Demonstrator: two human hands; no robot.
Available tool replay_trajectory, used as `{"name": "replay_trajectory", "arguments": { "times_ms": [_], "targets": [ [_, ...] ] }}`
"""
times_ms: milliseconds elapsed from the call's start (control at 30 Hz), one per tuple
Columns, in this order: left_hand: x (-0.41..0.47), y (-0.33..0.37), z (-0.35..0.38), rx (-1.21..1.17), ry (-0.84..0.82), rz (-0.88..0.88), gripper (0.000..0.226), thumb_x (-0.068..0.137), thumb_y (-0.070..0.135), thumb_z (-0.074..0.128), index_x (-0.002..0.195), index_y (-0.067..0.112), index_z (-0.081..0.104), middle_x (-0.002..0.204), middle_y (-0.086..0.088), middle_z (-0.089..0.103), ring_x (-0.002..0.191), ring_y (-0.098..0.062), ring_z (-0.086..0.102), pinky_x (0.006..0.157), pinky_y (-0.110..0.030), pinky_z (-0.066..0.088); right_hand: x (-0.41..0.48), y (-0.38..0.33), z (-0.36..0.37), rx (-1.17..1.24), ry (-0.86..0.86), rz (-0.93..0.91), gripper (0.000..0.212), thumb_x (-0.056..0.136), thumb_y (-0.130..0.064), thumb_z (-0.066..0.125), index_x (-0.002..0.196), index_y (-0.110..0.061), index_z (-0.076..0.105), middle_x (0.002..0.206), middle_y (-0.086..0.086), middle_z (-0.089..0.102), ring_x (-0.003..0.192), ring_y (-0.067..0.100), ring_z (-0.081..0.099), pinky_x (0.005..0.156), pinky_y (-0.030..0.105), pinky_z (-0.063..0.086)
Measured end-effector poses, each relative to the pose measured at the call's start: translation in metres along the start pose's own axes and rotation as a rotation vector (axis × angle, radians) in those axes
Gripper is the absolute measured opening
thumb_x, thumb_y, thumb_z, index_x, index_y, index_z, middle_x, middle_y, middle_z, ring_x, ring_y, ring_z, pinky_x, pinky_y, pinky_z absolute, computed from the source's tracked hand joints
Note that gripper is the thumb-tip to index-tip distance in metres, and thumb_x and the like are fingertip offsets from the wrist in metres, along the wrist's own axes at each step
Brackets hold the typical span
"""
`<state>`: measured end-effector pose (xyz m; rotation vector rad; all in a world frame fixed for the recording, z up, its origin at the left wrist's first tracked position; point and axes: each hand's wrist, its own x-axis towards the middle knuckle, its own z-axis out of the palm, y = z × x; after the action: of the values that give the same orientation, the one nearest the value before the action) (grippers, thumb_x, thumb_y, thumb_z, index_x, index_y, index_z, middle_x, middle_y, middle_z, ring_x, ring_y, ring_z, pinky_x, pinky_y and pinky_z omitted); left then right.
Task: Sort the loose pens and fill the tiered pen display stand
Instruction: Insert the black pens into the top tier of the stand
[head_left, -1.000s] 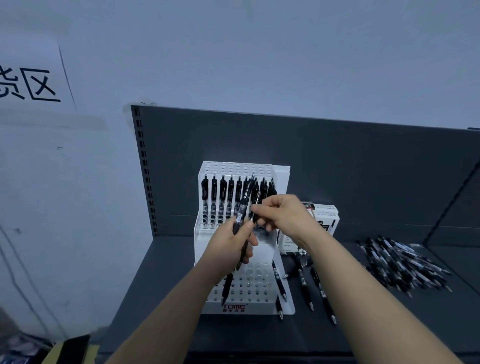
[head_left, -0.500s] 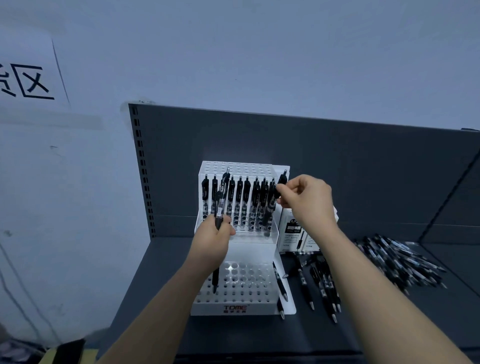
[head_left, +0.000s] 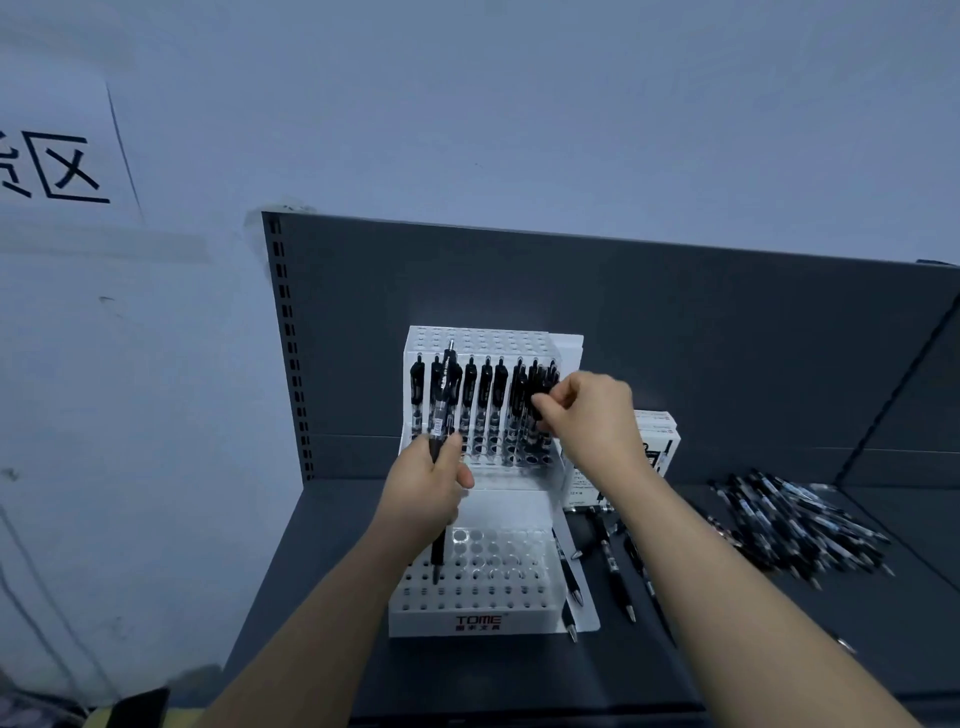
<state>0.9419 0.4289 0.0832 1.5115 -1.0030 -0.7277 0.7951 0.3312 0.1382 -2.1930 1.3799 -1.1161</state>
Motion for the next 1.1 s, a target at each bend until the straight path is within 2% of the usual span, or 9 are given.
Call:
{"name": "replay_trajectory", "arguments": {
  "times_ms": [167, 267, 400, 500, 600, 733, 900, 1000, 1100],
  "targets": [
    [-0.001, -0.001, -0.001, -0.061, -0.057, -0.028, 0.026, 0.101, 0.022, 0.042, 0.095, 0.004, 0.061, 0.072, -0.011, 0.056, 0.064, -0.023, 0.044, 0.063, -0.039, 0.041, 0.001, 0.002, 0.009, -0.068, -0.021, 0.055, 0.036, 0.088, -0.023, 0.065, 0.062, 0.003, 0.063, 0.062, 0.013, 0.069, 0.066, 0.027, 0.066, 0.068, 0.033, 0.056],
    [-0.003, 0.003, -0.001, -0.139, -0.06, -0.023, 0.022, 0.101, 0.021, 0.046, 0.103, 0.004, 0.059, 0.078, -0.007, 0.062, 0.064, -0.02, 0.049, 0.065, -0.037, 0.048, 0.003, -0.002, 0.01, -0.108, -0.051, 0.094, 0.037, 0.088, -0.025, 0.065, 0.066, 0.005, 0.067, 0.065, 0.017, 0.07, 0.069, 0.032, 0.067, 0.063, 0.035, 0.057],
    [-0.007, 0.006, -0.001, -0.223, -0.122, -0.034, 0.026, 0.098, 0.028, 0.052, 0.107, 0.005, 0.058, 0.08, -0.009, 0.065, 0.057, -0.016, 0.05, 0.056, -0.03, 0.052, 0.002, -0.003, 0.004, -0.099, -0.064, 0.106, 0.045, 0.084, -0.035, 0.069, 0.058, 0.002, 0.066, 0.055, 0.013, 0.067, 0.058, 0.027, 0.066, 0.065, 0.037, 0.058],
    [-0.007, 0.005, 0.0, -0.191, -0.147, -0.007, 0.03, 0.098, 0.031, 0.051, 0.107, 0.003, 0.061, 0.078, -0.007, 0.065, 0.055, -0.014, 0.047, 0.053, -0.025, 0.045, -0.011, -0.009, -0.001, 0.103, -0.143, 0.117, 0.042, 0.085, -0.035, 0.071, 0.065, 0.002, 0.068, 0.058, 0.013, 0.068, 0.054, 0.026, 0.066, 0.059, 0.034, 0.057],
    [-0.008, 0.007, 0.005, -0.177, -0.227, 0.012, 0.031, 0.101, 0.028, 0.046, 0.107, 0.004, 0.063, 0.076, -0.007, 0.063, 0.056, -0.012, 0.048, 0.054, -0.024, 0.045, -0.023, -0.02, -0.002, 0.308, -0.363, 0.095, 0.024, 0.09, -0.029, 0.067, 0.079, -0.008, 0.073, 0.062, 0.007, 0.067, 0.052, 0.013, 0.057, 0.055, 0.03, 0.049],
    [-0.011, 0.008, 0.011, -0.141, -0.286, 0.02, 0.035, 0.102, 0.026, 0.043, 0.107, -0.004, 0.059, 0.078, -0.007, 0.064, 0.057, -0.009, 0.051, 0.054, -0.02, 0.046, -0.026, -0.022, -0.002, 0.487, -0.475, 0.143, 0.011, 0.092, -0.018, 0.065, 0.088, -0.009, 0.07, 0.052, -0.007, 0.058, 0.046, 0.006, 0.049, 0.05, 0.022, 0.043],
    [-0.009, 0.001, 0.003, -0.039, -0.117, 0.048, 0.032, 0.101, 0.031, 0.043, 0.104, 0.006, 0.063, 0.086, -0.005, 0.07, 0.076, -0.016, 0.062, 0.071, -0.032, 0.053, -0.018, -0.012, -0.028, 0.573, -0.296, 0.247, 0.015, 0.09, -0.02, 0.066, 0.087, -0.005, 0.063, 0.068, 0.009, 0.068, 0.057, 0.017, 0.063, 0.053, 0.023, 0.052],
    [-0.009, -0.001, -0.002, -0.049, -0.025, 0.06, 0.031, 0.101, 0.031, 0.041, 0.099, 0.006, 0.06, 0.073, -0.005, 0.059, 0.064, -0.017, 0.053, 0.058, -0.033, 0.048, -0.011, -0.002, -0.05, 0.541, -0.083, 0.23, 0.018, 0.093, -0.018, 0.063, 0.093, 0.0, 0.059, 0.069, 0.014, 0.07, 0.062, 0.021, 0.071, 0.058, 0.028, 0.058],
    [-0.012, 0.001, -0.002, 0.122, 0.048, 0.101, 0.039, 0.1, 0.038, 0.044, 0.078, 0.007, 0.049, 0.064, -0.004, 0.041, 0.056, -0.016, 0.038, 0.053, -0.029, 0.033, -0.008, 0.001, -0.056, 0.447, 0.034, 0.178, 0.017, 0.094, -0.016, 0.061, 0.094, 0.001, 0.059, 0.072, 0.014, 0.072, 0.066, 0.023, 0.073, 0.068, 0.037, 0.061]
  ]
}}
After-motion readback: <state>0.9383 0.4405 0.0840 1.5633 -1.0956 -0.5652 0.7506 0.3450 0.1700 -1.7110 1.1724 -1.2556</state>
